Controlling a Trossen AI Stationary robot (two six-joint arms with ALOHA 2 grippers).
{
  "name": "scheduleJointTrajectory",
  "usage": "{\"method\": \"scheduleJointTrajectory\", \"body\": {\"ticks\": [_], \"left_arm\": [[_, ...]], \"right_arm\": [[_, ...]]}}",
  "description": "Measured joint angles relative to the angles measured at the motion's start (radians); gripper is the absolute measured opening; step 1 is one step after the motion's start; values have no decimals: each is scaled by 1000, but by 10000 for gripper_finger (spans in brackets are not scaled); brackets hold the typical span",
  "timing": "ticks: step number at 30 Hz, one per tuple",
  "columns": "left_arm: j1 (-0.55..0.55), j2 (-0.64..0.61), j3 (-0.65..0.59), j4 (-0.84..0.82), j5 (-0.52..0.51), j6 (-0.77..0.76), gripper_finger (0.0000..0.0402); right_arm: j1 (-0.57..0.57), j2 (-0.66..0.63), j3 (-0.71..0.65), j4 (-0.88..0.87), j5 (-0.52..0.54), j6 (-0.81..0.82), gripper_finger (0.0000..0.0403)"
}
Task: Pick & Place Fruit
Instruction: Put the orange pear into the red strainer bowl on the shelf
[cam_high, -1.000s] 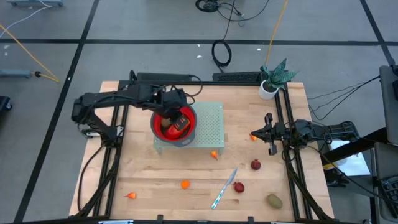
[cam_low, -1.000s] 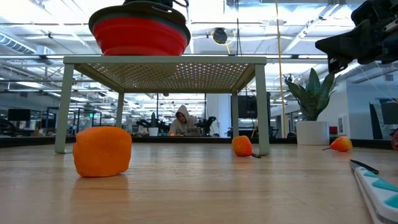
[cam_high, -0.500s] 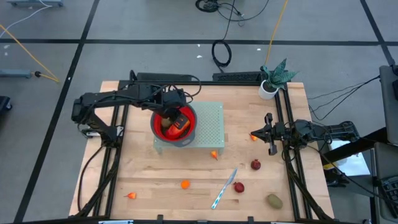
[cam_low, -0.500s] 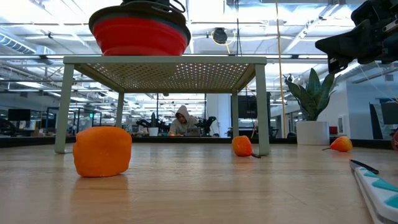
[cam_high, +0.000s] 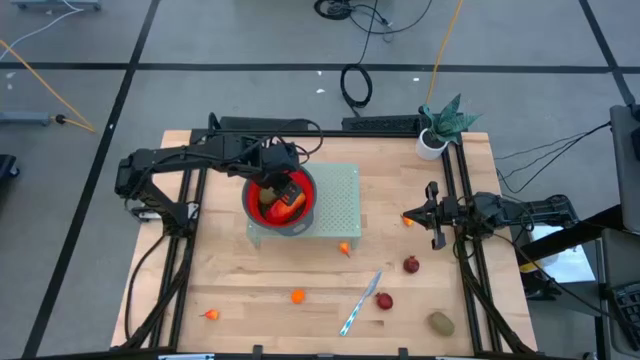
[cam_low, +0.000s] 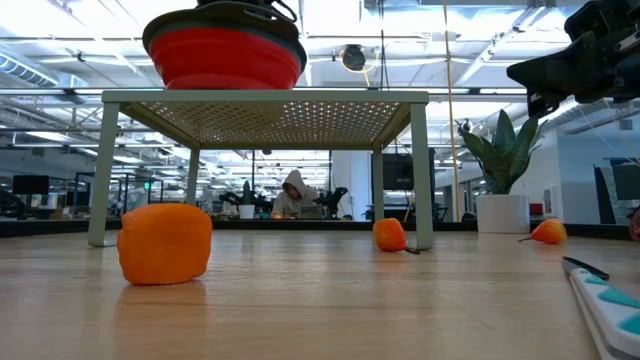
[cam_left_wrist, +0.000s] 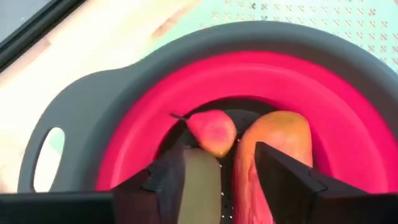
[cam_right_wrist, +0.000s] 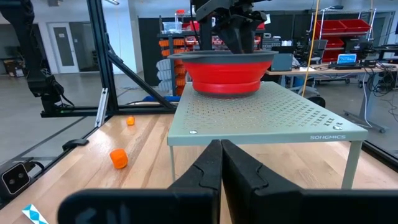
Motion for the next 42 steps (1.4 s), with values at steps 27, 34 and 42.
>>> {"method": "scheduleJointTrajectory", "body": {"ticks": [27, 34, 42], "left_arm": [[-471, -44, 295, -243, 232, -574, 98], [-659, -43, 294, -246, 167, -851, 73], [-819, -43, 191, -244, 148, -1169, 43]], "right_arm": [[0, 0, 0, 0, -2, 0, 0], [0, 0, 0, 0, -2, 0, 0], [0, 0, 0, 0, -2, 0, 0]]}}
